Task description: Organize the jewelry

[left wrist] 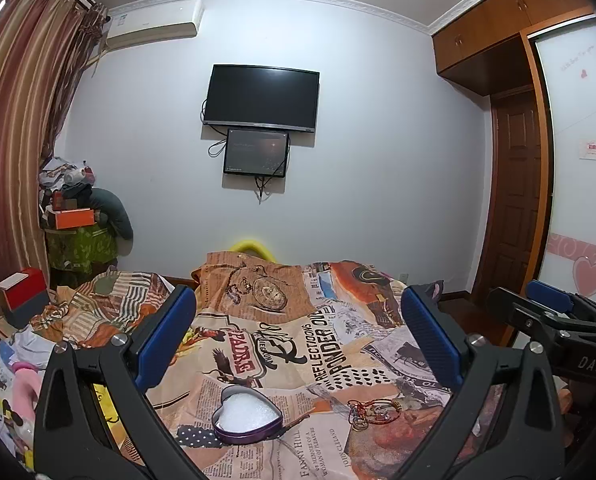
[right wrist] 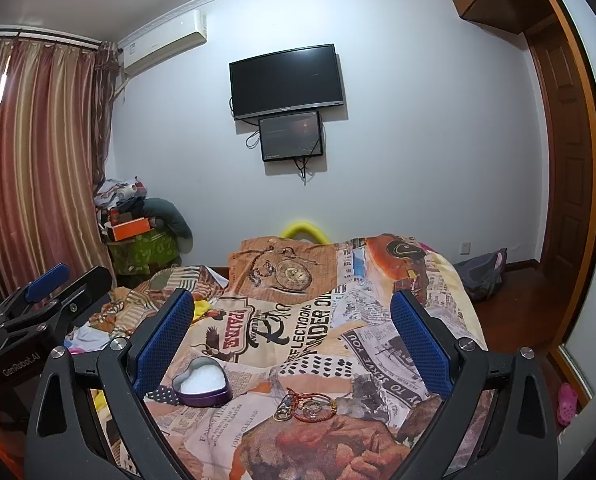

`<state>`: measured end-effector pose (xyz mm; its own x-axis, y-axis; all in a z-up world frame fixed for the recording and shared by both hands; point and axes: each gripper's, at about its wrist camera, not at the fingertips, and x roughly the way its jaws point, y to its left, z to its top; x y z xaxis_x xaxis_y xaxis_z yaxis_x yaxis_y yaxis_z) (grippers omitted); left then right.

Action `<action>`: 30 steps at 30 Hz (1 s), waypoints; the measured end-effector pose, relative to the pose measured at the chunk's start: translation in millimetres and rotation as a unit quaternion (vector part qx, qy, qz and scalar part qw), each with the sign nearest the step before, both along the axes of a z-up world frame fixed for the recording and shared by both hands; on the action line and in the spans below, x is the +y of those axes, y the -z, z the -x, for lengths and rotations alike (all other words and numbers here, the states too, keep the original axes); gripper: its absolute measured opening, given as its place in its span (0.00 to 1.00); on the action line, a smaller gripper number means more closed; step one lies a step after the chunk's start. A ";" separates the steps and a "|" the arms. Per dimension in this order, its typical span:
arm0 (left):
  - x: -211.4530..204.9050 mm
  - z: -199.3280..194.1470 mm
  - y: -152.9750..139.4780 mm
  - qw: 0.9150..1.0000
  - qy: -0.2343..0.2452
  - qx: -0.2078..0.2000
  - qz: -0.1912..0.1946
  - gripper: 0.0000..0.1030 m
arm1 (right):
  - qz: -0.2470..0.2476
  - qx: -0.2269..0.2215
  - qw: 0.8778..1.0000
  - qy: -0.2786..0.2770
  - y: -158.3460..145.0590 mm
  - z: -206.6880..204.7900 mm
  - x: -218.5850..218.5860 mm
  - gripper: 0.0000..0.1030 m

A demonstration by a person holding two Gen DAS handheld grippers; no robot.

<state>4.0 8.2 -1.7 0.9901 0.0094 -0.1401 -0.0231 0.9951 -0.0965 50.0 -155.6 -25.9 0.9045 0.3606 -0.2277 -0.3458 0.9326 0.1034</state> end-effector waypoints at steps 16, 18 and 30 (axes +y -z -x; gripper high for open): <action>1.0 0.1 1.6 1.000 -0.001 0.000 -0.003 1.00 | -0.003 0.006 1.000 0.000 -1.3 -1.7 -1.7 0.95; 1.0 0.6 1.5 1.000 0.000 0.000 -0.003 1.00 | -0.005 0.006 1.000 0.000 -1.8 -1.5 -2.8 0.95; -2.3 -0.4 0.4 1.000 0.000 0.000 -0.006 1.00 | -0.004 0.007 1.000 -0.001 -1.6 -0.5 -1.5 0.95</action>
